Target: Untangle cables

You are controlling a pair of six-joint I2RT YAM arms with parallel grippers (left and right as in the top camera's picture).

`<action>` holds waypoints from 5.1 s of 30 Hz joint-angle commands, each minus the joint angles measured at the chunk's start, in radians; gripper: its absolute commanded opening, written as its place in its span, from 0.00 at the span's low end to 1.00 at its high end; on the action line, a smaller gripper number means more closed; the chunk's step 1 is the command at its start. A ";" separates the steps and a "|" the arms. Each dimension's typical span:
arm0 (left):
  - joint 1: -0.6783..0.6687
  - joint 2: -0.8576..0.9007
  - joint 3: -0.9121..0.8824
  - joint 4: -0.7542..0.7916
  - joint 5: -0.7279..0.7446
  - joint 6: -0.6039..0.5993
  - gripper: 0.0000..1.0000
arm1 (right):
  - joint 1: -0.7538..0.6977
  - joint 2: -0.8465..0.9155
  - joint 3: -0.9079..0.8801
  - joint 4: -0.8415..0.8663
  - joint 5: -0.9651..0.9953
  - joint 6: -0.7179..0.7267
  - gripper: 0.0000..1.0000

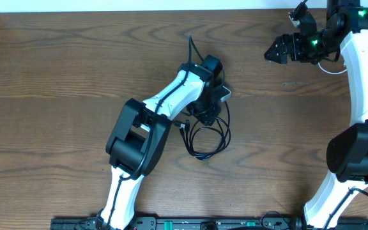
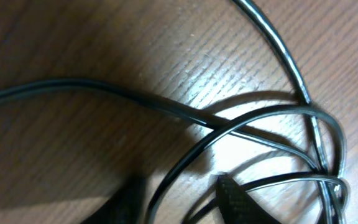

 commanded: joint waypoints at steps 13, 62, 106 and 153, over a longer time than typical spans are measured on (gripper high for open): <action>0.000 -0.030 0.074 -0.037 -0.255 -0.298 0.08 | 0.000 0.009 -0.005 -0.009 -0.003 0.006 0.89; 0.078 -0.831 0.138 0.366 -0.255 -0.769 0.08 | 0.192 0.013 -0.326 0.592 -0.554 0.418 0.86; 0.099 -0.805 0.137 0.370 -0.330 -0.909 0.07 | 0.279 0.004 -0.488 0.995 -0.387 0.608 0.47; 0.191 -0.766 0.136 0.338 -0.368 -1.376 0.07 | 0.448 -0.068 -0.488 1.153 -0.012 0.800 0.01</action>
